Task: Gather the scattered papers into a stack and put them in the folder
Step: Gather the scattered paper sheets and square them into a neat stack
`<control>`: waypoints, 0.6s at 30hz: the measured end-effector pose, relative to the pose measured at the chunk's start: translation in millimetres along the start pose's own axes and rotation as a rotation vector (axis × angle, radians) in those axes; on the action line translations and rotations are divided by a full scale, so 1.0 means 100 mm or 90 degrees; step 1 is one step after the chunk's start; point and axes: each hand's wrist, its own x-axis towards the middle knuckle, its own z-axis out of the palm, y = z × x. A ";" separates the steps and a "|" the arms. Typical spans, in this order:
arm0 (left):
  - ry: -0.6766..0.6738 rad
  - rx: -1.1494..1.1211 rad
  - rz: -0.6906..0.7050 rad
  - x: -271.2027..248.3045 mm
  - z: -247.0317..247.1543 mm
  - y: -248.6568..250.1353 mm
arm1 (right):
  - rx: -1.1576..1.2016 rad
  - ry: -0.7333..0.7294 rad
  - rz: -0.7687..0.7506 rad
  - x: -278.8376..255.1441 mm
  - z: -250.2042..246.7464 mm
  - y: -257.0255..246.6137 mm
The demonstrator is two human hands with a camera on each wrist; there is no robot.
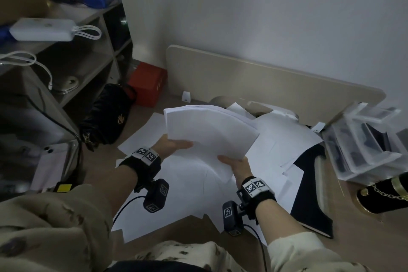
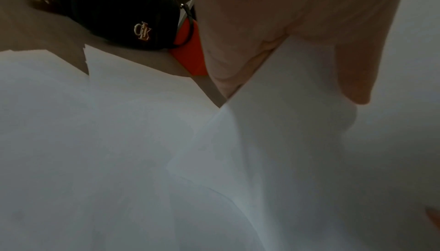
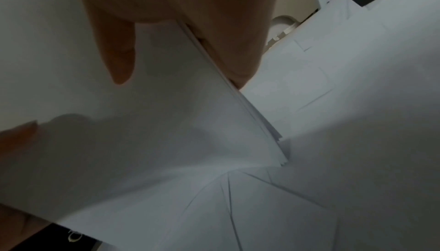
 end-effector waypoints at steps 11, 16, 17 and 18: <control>0.111 -0.038 0.096 -0.08 0.10 0.27 | 0.007 0.013 -0.113 -0.01 -0.02 -0.32; 0.189 -0.112 0.269 -0.17 0.22 0.60 | 0.102 0.032 -0.321 -0.11 0.12 -0.79; 0.202 -0.108 0.293 -0.17 0.24 0.65 | 0.097 0.042 -0.351 -0.13 0.15 -0.84; 0.215 -0.111 0.303 -0.17 0.26 0.69 | 0.096 0.063 -0.367 -0.14 0.18 -0.88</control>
